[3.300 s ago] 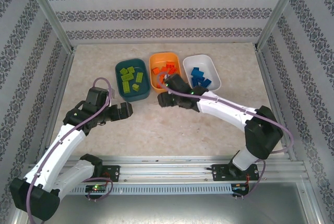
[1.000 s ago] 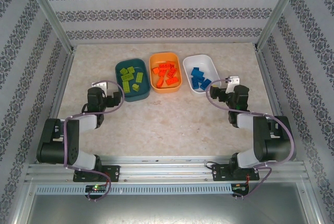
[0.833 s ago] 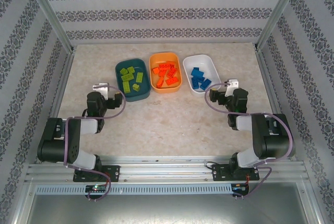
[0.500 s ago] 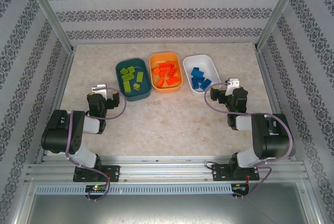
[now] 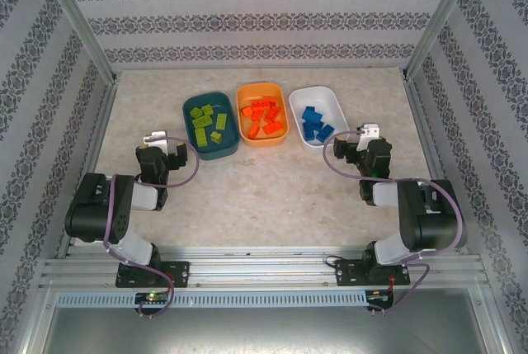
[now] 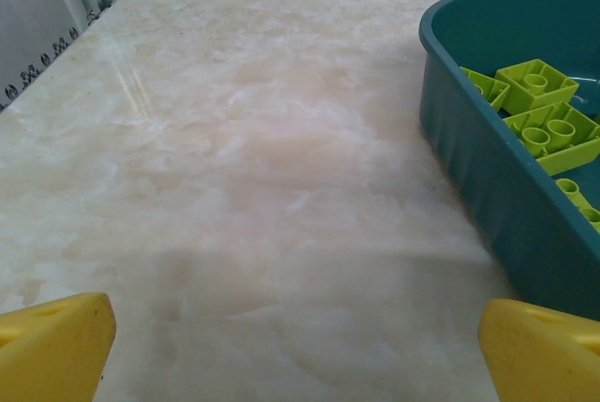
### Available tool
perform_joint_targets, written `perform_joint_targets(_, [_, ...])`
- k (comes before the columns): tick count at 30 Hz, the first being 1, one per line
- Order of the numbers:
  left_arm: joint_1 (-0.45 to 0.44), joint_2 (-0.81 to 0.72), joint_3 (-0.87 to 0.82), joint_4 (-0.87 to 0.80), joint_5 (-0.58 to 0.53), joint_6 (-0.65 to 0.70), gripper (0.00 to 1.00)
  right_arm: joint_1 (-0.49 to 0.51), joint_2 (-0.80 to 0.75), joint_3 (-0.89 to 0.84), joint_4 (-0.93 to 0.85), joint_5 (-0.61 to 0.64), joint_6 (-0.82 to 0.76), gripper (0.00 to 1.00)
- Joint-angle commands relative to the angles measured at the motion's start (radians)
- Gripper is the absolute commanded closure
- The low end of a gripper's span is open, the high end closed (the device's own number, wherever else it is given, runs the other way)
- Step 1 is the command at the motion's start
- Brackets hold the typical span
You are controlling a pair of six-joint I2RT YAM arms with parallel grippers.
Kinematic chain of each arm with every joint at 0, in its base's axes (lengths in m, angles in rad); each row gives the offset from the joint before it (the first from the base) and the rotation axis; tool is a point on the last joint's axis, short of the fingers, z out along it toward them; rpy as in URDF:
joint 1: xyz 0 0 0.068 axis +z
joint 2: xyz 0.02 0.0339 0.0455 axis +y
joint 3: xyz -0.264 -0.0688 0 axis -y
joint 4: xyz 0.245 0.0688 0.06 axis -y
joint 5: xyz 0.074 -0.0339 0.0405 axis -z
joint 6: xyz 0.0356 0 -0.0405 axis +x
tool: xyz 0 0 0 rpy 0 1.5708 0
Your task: Sort the legos into containers by color
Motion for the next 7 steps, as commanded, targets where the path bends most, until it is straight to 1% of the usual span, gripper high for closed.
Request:
perform_joint_targets(1, [-0.007, 0.002, 0.016, 0.032, -0.007, -0.009, 0.00, 0.013, 0.007, 0.018, 0.014, 0.024, 0.002, 0.02])
perform_joint_targets(3, [-0.007, 0.002, 0.016, 0.032, -0.007, -0.009, 0.00, 0.004, 0.008, 0.020, 0.012, 0.004, 0.009, 0.02])
perform_joint_targets(7, [-0.007, 0.002, 0.017, 0.033, -0.007, -0.009, 0.00, 0.015, 0.004, 0.012, 0.021, 0.028, 0.000, 0.02])
